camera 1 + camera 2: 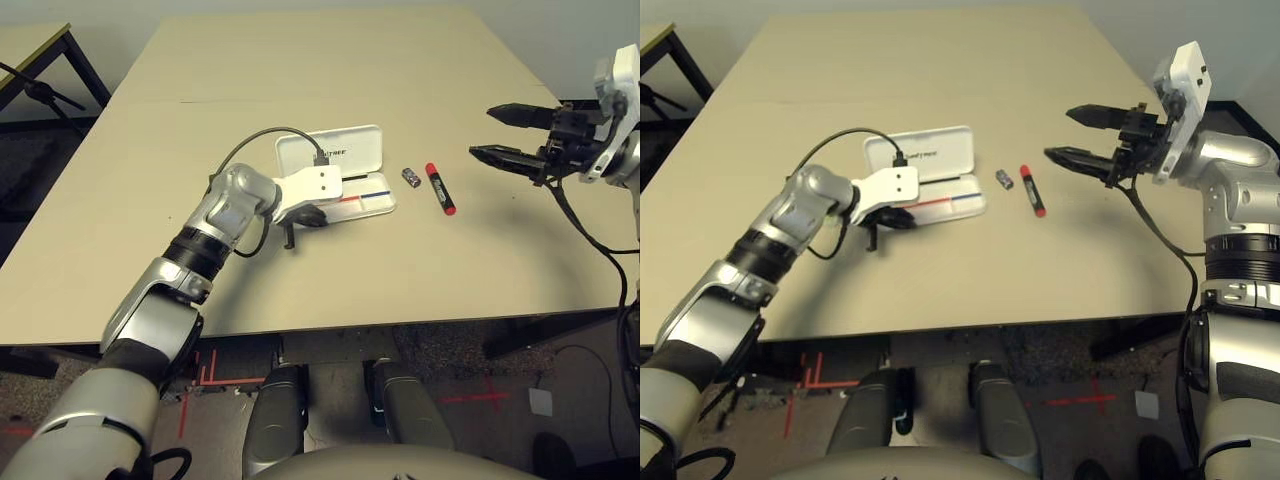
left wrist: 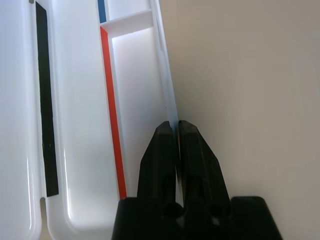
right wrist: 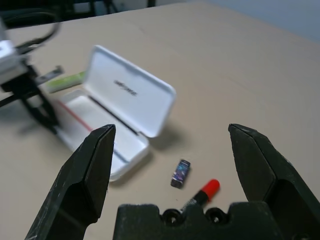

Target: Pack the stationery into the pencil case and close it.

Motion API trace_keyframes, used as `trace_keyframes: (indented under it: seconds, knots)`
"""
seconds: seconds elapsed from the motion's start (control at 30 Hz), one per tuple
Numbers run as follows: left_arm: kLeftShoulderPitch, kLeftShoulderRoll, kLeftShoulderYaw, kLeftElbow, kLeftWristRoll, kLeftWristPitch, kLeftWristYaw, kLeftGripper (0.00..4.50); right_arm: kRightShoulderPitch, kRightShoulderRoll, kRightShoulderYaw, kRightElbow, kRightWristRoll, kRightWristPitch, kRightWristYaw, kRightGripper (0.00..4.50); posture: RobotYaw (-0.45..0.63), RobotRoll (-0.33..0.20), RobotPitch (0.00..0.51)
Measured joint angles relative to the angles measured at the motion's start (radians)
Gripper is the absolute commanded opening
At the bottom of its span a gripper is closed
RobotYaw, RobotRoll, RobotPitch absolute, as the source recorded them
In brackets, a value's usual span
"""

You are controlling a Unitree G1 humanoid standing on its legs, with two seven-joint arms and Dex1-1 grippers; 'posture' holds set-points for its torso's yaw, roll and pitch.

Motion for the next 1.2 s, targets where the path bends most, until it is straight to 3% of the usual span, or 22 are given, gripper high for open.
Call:
trace_keyframes:
  seconds: [0.47,0.8,1.2]
  knots:
    - [0.138,0.043,0.009,-0.266,-0.083,0.056,-0.053,0.02,0.034,0.025,-0.003,0.004,-0.068,0.129,-0.366,4.50,-0.06,0.000,0.119]
    - [0.162,0.059,-0.004,-0.292,-0.087,0.066,-0.061,0.02,0.057,0.063,-0.001,-0.043,-0.104,0.309,-0.560,4.50,-0.08,0.000,0.118]
    - [0.196,0.065,-0.036,-0.261,-0.078,0.001,-0.057,0.02,0.052,0.209,0.004,-0.109,-0.097,0.491,-0.663,4.50,-0.08,0.000,0.127]
